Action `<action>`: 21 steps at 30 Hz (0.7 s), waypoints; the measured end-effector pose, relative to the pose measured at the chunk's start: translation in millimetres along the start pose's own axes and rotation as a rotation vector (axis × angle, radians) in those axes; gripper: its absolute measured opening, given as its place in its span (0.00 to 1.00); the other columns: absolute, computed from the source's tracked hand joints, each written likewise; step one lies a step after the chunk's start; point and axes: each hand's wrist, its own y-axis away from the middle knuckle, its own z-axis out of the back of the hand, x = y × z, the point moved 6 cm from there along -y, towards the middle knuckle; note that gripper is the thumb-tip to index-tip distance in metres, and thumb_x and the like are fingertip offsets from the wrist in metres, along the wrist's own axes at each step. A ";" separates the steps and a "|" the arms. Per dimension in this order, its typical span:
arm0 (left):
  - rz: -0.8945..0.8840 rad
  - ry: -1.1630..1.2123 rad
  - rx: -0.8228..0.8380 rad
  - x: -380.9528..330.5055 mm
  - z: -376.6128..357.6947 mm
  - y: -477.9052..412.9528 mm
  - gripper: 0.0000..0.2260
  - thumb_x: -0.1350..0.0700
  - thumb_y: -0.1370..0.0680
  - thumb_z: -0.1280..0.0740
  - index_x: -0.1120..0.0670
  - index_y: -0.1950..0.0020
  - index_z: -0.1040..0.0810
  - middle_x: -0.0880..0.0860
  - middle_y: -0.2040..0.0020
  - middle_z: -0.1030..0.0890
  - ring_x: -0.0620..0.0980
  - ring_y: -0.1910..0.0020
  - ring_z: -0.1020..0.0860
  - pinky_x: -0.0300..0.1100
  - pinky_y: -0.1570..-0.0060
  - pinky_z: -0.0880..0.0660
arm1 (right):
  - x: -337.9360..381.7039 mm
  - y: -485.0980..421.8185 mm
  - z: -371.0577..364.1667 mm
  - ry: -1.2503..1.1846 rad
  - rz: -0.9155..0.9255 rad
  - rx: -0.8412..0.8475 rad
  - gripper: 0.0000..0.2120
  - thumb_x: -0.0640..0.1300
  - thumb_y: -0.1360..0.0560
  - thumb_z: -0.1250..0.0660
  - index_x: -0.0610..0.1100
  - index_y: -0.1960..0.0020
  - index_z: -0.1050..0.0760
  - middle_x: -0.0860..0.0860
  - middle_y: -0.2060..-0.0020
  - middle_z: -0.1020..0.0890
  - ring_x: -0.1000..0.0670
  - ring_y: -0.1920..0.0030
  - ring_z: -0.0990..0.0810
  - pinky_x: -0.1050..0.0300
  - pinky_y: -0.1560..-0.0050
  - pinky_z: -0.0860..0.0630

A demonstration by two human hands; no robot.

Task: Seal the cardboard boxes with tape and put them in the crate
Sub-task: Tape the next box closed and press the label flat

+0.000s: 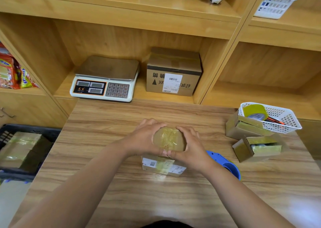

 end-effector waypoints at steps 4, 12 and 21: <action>0.008 0.085 -0.074 2.1 0.1 -3.0 0.38 0.42 0.36 0.23 0.43 0.30 0.34 0.41 0.46 0.34 0.42 0.41 0.40 0.41 0.39 0.39 | 1.8 -2.4 1.9 -0.076 0.009 -0.035 0.32 0.61 0.39 0.27 0.66 0.41 0.39 0.72 0.48 0.37 0.71 0.45 0.42 0.72 0.48 0.41; 0.020 0.138 -0.125 2.8 1.0 -4.9 0.32 0.37 0.37 0.29 0.42 0.35 0.29 0.39 0.49 0.32 0.40 0.45 0.39 0.43 0.39 0.38 | -3.3 -10.4 5.8 -0.071 -0.045 -0.083 0.24 0.58 0.37 0.26 0.61 0.46 0.32 0.67 0.51 0.31 0.59 0.45 0.34 0.58 0.43 0.35; 0.045 0.184 -0.265 3.3 2.1 -7.5 0.17 0.47 0.30 0.26 0.43 0.43 0.25 0.42 0.51 0.28 0.42 0.47 0.35 0.44 0.41 0.37 | 4.0 -12.9 9.6 -0.038 -0.087 -0.169 0.15 0.55 0.34 0.26 0.57 0.52 0.29 0.66 0.56 0.28 0.56 0.48 0.30 0.50 0.41 0.32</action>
